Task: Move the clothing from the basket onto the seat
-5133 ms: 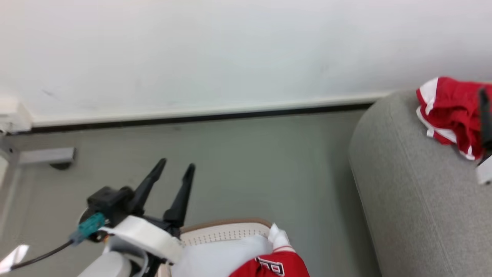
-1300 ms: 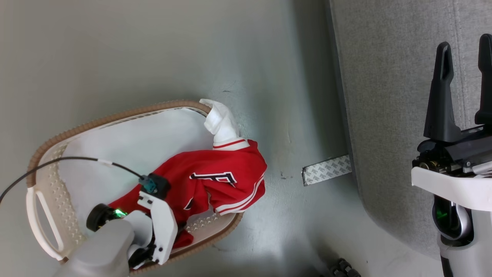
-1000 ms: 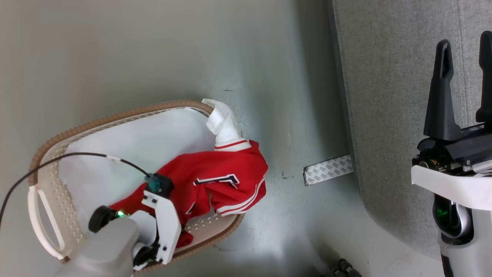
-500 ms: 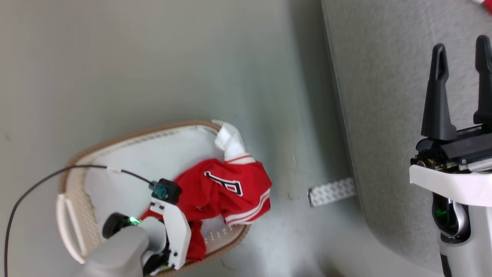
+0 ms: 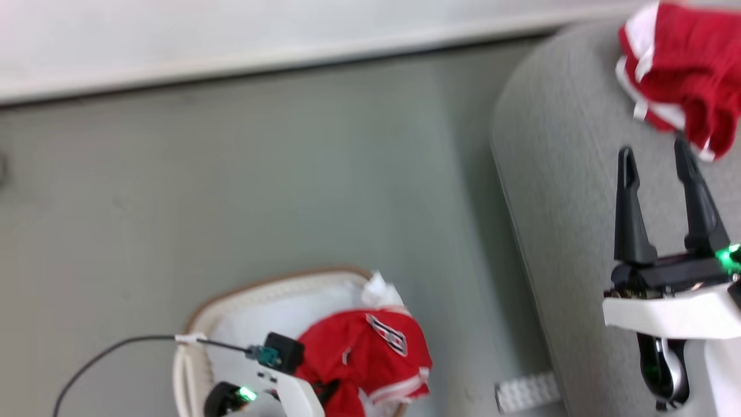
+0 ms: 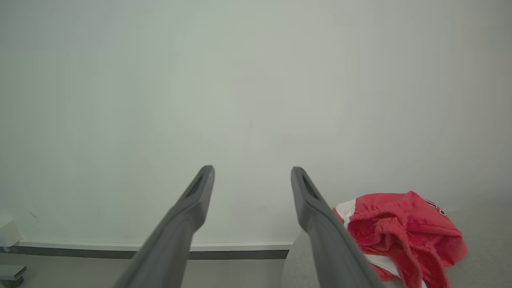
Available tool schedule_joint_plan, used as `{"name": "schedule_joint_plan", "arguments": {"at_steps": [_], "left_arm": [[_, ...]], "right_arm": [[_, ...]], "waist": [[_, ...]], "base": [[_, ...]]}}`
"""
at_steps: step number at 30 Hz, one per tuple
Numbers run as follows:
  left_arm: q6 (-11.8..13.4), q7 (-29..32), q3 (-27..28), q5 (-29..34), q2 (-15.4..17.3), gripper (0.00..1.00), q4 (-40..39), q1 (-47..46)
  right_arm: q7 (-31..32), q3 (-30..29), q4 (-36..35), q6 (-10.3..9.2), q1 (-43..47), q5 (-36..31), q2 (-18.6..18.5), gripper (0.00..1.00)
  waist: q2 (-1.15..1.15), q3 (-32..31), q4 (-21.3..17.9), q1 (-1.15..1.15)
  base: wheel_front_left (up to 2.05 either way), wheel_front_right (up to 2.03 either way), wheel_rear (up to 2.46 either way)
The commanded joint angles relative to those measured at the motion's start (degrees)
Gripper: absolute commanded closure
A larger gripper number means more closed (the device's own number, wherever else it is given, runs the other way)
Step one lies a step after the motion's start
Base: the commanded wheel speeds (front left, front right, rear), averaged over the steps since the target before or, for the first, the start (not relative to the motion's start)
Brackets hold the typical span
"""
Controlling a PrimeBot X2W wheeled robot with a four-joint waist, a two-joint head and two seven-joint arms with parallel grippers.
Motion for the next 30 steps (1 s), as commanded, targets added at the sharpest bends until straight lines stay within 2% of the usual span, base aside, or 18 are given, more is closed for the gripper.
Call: {"name": "schedule_joint_plan", "arguments": {"at_steps": [1,6,11,15,23,30], "left_arm": [[0.14,-1.41,-0.33,0.27,-0.12,1.00,-0.74,1.36],[0.14,-6.62,-0.19,0.72,0.23,1.00,-4.22,2.55],[0.60,-8.56,2.86,-2.68,0.71,1.00,-12.16,2.86],[3.89,-9.30,4.78,-1.34,2.87,1.00,-20.28,1.29],[12.60,-9.01,8.66,1.57,9.73,1.00,-37.44,-2.65],[18.68,-8.19,12.03,4.21,15.04,1.00,-47.67,-6.28]], "right_arm": [[0.11,-0.35,0.38,-0.13,1.47,0.30,-0.09,0.00],[1.70,-1.71,-0.05,-0.13,5.29,1.36,-0.77,0.00],[3.11,-3.14,-1.97,-0.13,8.91,1.55,-1.57,0.00],[3.84,-3.10,-3.21,-0.13,11.27,1.79,-1.46,0.00],[3.28,-1.99,-3.26,-0.13,13.56,3.02,-0.85,0.00],[2.75,1.05,-2.07,-0.13,14.65,3.61,-0.50,0.00]], "waist": [[0.00,-8.57,4.22,0.01],[0.00,-14.95,6.93,0.01],[0.00,-18.66,9.59,0.01],[0.00,-20.34,10.86,0.01],[0.00,-21.98,11.27,0.01],[0.00,-23.16,10.59,0.01]], "base": [[0.00,0.00,0.00],[0.00,0.00,0.00],[0.00,0.00,0.00],[0.00,0.00,0.00],[0.00,0.00,0.00],[0.00,0.00,0.00]]}}
